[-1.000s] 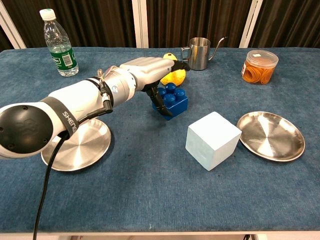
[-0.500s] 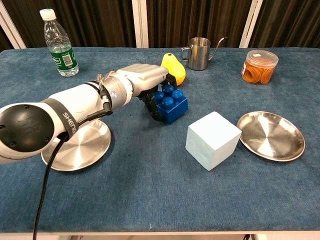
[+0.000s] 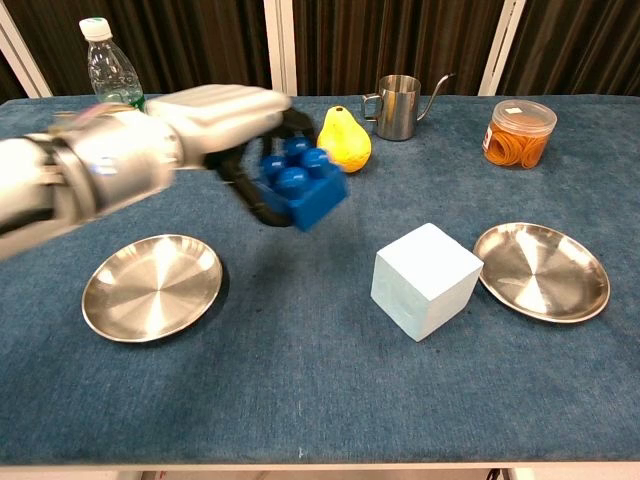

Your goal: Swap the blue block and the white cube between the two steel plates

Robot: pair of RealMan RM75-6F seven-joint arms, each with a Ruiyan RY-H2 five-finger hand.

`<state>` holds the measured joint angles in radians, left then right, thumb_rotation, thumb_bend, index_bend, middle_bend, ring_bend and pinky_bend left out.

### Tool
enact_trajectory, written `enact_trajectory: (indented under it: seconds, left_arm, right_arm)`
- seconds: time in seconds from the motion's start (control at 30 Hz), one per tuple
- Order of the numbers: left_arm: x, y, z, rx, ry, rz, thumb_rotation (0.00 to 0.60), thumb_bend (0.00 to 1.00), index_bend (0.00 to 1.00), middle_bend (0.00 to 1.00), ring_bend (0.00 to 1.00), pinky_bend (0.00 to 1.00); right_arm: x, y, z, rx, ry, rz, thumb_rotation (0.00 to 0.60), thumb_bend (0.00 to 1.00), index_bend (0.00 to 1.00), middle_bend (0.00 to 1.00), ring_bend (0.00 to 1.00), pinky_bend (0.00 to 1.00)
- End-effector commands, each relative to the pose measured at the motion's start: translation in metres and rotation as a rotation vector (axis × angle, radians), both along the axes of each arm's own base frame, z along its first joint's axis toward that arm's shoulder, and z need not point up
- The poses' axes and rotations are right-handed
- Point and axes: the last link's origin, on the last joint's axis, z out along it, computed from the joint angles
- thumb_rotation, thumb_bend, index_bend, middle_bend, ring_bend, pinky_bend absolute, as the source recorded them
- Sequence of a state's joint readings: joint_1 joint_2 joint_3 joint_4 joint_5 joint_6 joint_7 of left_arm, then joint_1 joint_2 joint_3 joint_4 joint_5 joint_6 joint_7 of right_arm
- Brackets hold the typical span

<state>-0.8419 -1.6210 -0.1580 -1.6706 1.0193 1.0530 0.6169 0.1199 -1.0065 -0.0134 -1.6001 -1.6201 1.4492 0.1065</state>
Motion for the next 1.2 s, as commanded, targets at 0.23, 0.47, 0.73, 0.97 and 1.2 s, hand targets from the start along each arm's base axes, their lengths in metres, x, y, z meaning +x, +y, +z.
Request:
enact_trajectory:
  seconds: [0.23, 0.47, 0.73, 0.97, 1.2]
  left_arm:
    - [-0.072, -0.025, 0.017, -0.009, 0.066, 0.115, 0.6, 0.22, 0.55, 0.46, 0.44, 0.61]
    - [-0.089, -0.029, 0.014, -0.03, 0.1, 0.12, 0.6, 0.16, 0.43, 0.35, 0.33, 0.55]
    - [-0.092, -0.036, 0.013, -0.056, 0.152, 0.095, 0.6, 0.08, 0.23, 0.16, 0.15, 0.48]
    - [-0.093, -0.049, 0.029, -0.041, 0.178, 0.072, 0.6, 0.02, 0.1, 0.05, 0.05, 0.4]
    - [-0.096, -0.075, 0.073, 0.05, 0.19, 0.025, 0.6, 0.03, 0.1, 0.05, 0.04, 0.36]
  right_arm:
    - [0.004, 0.003, -0.005, 0.005, 0.01, 0.011, 0.6, 0.12, 0.0, 0.0, 0.0, 0.0]
    - [0.005, 0.003, -0.007, 0.009, 0.018, 0.013, 0.6, 0.12, 0.0, 0.0, 0.0, 0.0]
    - [0.005, 0.005, -0.006, 0.0, 0.016, 0.015, 0.6, 0.12, 0.0, 0.0, 0.0, 0.0]
    - [0.008, 0.006, -0.012, 0.017, 0.028, 0.032, 0.6, 0.12, 0.0, 0.0, 0.0, 0.0]
    - [0.033, -0.002, -0.039, 0.126, 0.015, 0.15, 0.6, 0.12, 0.0, 0.0, 0.0, 0.0]
